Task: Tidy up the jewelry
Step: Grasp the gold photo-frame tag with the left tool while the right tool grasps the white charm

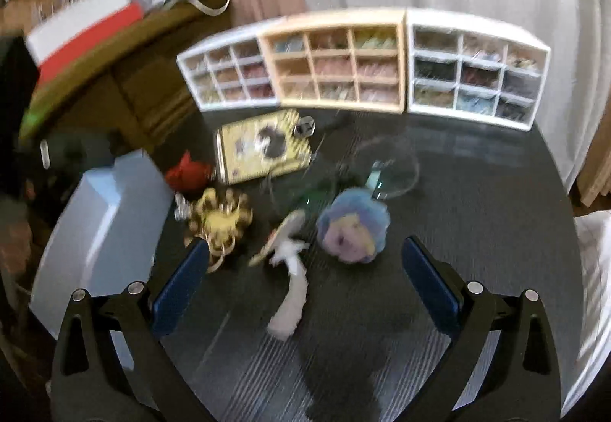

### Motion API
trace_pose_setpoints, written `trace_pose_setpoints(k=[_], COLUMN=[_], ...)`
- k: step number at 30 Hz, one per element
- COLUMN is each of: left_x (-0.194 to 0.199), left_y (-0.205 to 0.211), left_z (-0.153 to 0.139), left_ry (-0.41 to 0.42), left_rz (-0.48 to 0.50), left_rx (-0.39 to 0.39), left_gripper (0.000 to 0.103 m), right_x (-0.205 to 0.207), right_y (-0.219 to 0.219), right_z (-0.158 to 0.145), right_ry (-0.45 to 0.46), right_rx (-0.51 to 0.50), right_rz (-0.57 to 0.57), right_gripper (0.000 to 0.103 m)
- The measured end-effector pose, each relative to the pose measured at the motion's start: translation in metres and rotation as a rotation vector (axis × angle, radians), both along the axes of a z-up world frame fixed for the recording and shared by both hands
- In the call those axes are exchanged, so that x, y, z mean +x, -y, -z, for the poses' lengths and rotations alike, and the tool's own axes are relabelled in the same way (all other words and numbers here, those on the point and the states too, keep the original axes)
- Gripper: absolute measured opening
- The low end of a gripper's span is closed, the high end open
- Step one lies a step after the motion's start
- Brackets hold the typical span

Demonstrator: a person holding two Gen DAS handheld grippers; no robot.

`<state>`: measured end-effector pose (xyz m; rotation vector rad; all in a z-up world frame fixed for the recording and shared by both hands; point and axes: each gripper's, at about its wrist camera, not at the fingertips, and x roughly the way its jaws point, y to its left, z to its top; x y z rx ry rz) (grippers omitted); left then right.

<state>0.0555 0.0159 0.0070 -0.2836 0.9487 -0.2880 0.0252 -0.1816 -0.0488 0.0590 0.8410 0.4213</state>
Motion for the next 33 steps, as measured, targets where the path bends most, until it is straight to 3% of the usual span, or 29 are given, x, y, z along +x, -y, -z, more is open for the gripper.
trace_pose_setpoints(k=[3, 5, 6, 12, 15, 18, 22, 25, 28, 30, 31, 33], left_x=[0.014, 0.021, 0.028, 0.078, 0.107, 0.129, 0.153, 0.161, 0.160, 0.157, 0.155, 0.157], left_y=[-0.003, -0.005, -0.003, 0.014, 0.019, 0.018, 0.002, -0.009, -0.014, -0.014, -0.014, -0.015], left_z=[-0.010, -0.011, -0.010, -0.003, 0.007, 0.017, 0.029, 0.044, 0.060, 0.067, 0.069, 0.074], left_ry=[0.050, 0.046, 0.033, 0.003, -0.054, -0.067, -0.147, -0.244, -0.343, -0.370, -0.373, -0.386], left_rz=[0.001, -0.003, -0.001, 0.066, 0.111, 0.153, 0.178, 0.186, 0.202, 0.209, 0.207, 0.202], left_rx=[-0.162, -0.231, -0.228, 0.030, 0.157, 0.188, 0.101, 0.012, -0.015, -0.030, -0.047, -0.083], left_gripper=[0.099, 0.099, 0.099, 0.099, 0.099, 0.099, 0.099, 0.099, 0.099, 0.098, 0.092, 0.084], right_x=[0.001, 0.001, 0.002, 0.001, 0.000, -0.001, -0.005, -0.013, -0.015, -0.017, -0.018, -0.018], right_y=[0.003, 0.009, 0.011, 0.017, 0.011, 0.002, -0.014, -0.029, -0.034, -0.035, -0.036, -0.036], right_z=[0.006, 0.008, 0.008, 0.014, 0.017, 0.021, 0.024, 0.023, 0.023, 0.023, 0.023, 0.024], right_ry=[-0.002, -0.007, -0.007, -0.058, -0.081, -0.121, -0.152, -0.139, -0.139, -0.132, -0.123, -0.104], right_rx=[0.012, 0.035, 0.037, 0.068, 0.048, 0.025, -0.049, -0.153, -0.156, -0.175, -0.190, -0.207], right_rz=[0.034, 0.043, 0.045, 0.007, -0.025, -0.042, -0.026, 0.007, 0.020, 0.058, 0.062, 0.064], right_gripper=[0.096, 0.093, 0.092, 0.086, 0.075, 0.068, 0.060, 0.059, 0.056, 0.043, 0.032, 0.024])
